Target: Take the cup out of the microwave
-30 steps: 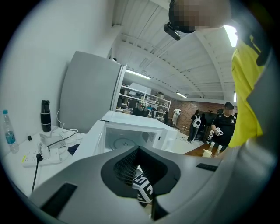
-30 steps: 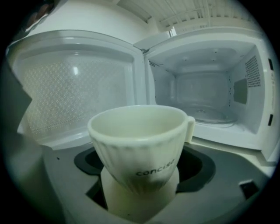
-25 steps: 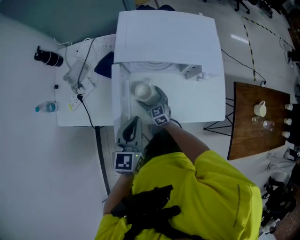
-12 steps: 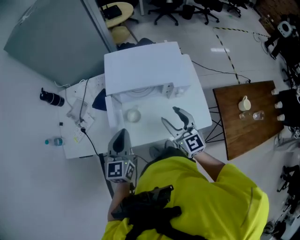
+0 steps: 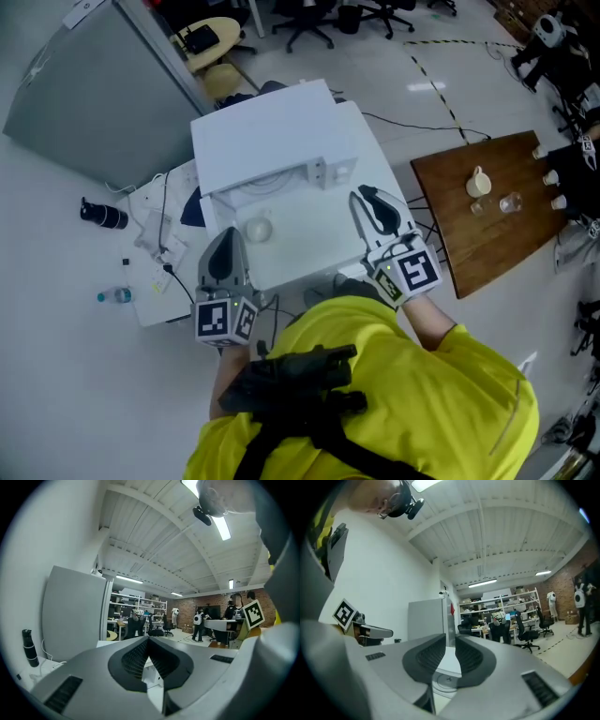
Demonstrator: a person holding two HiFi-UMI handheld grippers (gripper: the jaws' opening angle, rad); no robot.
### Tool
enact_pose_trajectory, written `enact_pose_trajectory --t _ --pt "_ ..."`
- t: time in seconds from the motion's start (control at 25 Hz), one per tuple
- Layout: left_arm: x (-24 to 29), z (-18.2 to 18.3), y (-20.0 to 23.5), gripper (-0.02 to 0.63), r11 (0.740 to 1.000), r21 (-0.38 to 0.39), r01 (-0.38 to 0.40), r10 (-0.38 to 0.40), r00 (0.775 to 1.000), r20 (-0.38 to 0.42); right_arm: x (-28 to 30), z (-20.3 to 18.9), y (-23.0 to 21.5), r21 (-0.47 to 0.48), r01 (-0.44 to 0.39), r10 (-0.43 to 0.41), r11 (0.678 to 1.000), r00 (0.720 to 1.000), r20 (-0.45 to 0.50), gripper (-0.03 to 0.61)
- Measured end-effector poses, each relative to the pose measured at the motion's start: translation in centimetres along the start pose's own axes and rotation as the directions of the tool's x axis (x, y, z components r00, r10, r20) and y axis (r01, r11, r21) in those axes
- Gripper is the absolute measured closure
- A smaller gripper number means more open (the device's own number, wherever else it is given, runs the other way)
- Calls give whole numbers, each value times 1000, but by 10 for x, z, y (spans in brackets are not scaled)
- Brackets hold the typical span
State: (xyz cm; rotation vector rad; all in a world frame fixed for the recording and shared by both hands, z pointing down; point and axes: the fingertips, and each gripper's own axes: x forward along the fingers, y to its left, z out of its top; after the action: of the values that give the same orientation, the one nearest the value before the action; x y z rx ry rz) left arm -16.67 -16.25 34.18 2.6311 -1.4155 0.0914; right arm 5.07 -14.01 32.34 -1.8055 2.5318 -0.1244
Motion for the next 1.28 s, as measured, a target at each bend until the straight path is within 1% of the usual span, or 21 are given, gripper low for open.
enact_pose_trajectory --t 0.12,0.16,0.2,0.28,0.32,0.48,0.64,0.84,0.96,1.08,1.28 --pt "3 6 -4 618 1000 4 9 -9 1000 4 -4 11 -7 -19 12 -12 1000 1000 9 512" --pt "3 7 -5 618 1000 0 13 -13 1000 3 -4 14 -9 -18 12 -12 1000 1000 8 544" --pt "2 6 -6 618 1000 -6 16 -16 1000 -1 -3 16 -10 -16 11 -11 1000 1000 6 561" --pt "-1 3 -7 618 1000 -15 13 -13 1000 -11 -3 17 -10 -14 7 -7 1000 1000 2 561" --pt "-2 1 -7 618 1000 -17 7 -7 1000 -14 -3 17 -9 -14 2 -2 1000 1000 1 574" --pt "-6 -2 -4 618 1000 -24 -14 14 1000 -18 0 12 -2 -21 -22 22 1000 1000 -16 574" --pt "-9 1 -5 618 1000 -19 -18 18 1000 -10 2 11 2 -21 -49 49 999 999 -14 575" --pt "-11 3 -7 618 1000 -7 -25 25 1000 2 5 7 8 -21 -71 70 997 997 -37 575" --pt "-14 0 -8 618 1000 -10 -27 27 1000 2 3 4 13 -38 -74 73 997 996 -44 575" --pt "-16 -2 -8 618 999 -10 -30 30 1000 0 2 -2 14 -19 -77 76 997 996 -56 575" --pt "-20 -6 -12 618 1000 -4 -26 26 1000 0 -3 -6 19 -22 -76 75 997 995 -59 575"
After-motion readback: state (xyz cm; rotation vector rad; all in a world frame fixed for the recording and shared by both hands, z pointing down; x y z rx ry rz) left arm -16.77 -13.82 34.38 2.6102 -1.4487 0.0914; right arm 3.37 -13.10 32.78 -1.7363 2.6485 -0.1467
